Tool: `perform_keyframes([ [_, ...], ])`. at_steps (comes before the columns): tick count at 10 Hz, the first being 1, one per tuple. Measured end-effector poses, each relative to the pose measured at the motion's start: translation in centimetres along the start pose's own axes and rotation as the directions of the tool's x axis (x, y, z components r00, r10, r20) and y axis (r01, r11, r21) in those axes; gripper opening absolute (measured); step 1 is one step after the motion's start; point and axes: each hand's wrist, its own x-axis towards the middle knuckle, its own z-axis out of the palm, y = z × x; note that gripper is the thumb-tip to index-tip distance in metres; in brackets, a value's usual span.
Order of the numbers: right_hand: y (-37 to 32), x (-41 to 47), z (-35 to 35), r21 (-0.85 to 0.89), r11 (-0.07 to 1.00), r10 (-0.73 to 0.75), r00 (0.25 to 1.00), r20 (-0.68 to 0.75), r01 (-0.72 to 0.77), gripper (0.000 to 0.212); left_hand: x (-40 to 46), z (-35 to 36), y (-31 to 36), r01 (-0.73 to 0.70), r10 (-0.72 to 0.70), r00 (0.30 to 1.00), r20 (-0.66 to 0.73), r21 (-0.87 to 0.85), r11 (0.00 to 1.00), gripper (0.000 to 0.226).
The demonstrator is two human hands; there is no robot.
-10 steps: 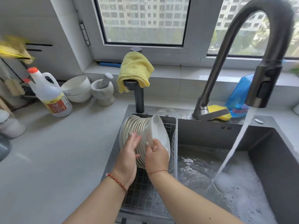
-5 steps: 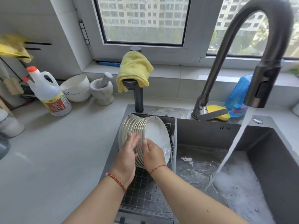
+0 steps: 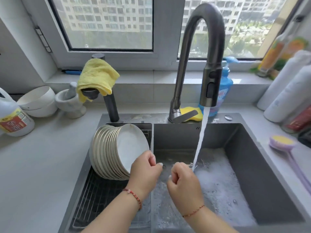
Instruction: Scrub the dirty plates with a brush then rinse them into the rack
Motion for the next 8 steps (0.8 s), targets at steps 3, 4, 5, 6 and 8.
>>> perform_keyframes([
  [3,7.9,-2.5,-5.0,-0.291,0.908,0.405,0.803,0.437,-0.3,0.061,0.2,6.3,0.1,0.023,-0.132,0.838,0.529,0.208,0.978,0.043],
  [4,9.5,-2.6,-6.8,-0.278,0.913,0.387,0.849,0.359,-0.299,0.035,2.9,6.9,2.4,0.102,-0.121,0.901,0.417,0.068,0.992,0.032],
  [5,10.8,-2.9,-8.0,-0.281,0.901,0.411,0.855,0.315,-0.33,0.019,6.1,7.5,4.7,0.139,-0.115,0.922,0.369,-0.038,0.99,0.026],
  [6,12.4,-3.0,-9.2,-0.295,0.9,0.402,0.873,0.276,-0.32,0.027,9.2,8.4,7.5,0.138,-0.082,0.942,0.326,-0.152,0.979,0.021],
  [8,15.4,-2.8,-11.9,-0.215,0.918,0.376,0.903,0.208,-0.333,0.014,14.0,10.2,11.2,0.177,-0.098,0.957,0.274,-0.281,0.943,0.016],
])
